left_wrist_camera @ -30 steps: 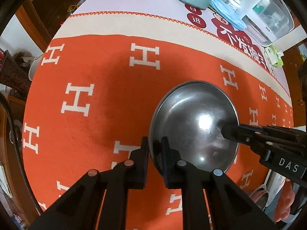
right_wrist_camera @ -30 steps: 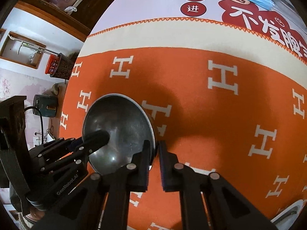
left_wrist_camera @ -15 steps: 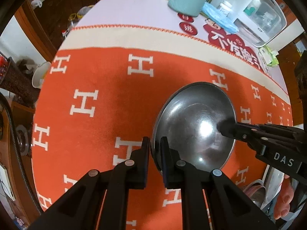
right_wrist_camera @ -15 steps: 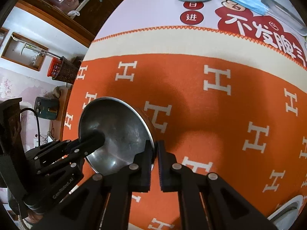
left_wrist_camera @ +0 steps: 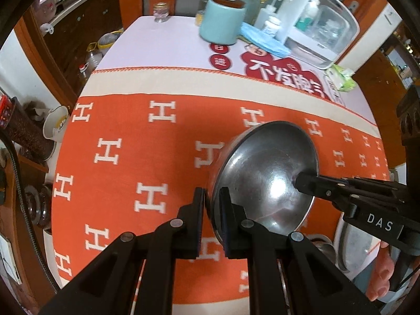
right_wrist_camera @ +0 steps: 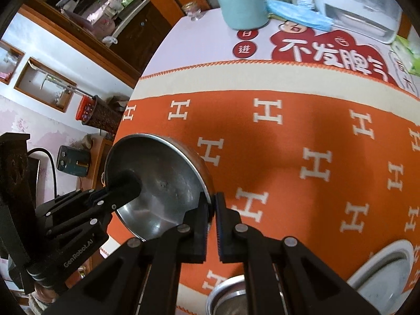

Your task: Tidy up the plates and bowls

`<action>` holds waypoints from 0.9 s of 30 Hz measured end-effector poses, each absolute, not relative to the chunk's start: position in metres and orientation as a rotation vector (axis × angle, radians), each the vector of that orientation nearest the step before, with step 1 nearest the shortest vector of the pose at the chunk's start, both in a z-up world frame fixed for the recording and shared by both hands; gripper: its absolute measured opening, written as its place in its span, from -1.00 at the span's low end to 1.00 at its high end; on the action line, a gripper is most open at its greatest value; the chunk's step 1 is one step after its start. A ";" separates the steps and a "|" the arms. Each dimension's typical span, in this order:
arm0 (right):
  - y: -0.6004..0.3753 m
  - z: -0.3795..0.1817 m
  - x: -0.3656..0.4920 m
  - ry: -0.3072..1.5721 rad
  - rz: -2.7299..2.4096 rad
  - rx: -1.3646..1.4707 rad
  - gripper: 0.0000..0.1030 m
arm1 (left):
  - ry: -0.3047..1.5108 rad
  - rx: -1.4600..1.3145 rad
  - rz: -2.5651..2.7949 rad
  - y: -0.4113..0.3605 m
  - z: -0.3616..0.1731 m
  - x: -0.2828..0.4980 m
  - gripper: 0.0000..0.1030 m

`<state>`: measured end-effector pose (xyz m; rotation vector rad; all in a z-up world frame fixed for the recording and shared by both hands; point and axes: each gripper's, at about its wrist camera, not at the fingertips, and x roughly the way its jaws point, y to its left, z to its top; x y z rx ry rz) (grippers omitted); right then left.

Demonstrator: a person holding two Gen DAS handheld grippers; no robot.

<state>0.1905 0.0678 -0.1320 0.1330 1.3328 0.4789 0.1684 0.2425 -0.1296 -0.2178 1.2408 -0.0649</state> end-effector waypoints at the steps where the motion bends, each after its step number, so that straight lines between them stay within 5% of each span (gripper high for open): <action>1: 0.061 -0.129 0.186 1.328 0.475 0.136 -0.90 | 1.238 -0.217 -0.076 0.235 -0.126 0.164 -0.82; 27: -0.062 -0.157 0.068 1.416 0.374 0.172 -0.89 | 1.400 -0.142 -0.261 0.105 -0.154 0.072 -0.82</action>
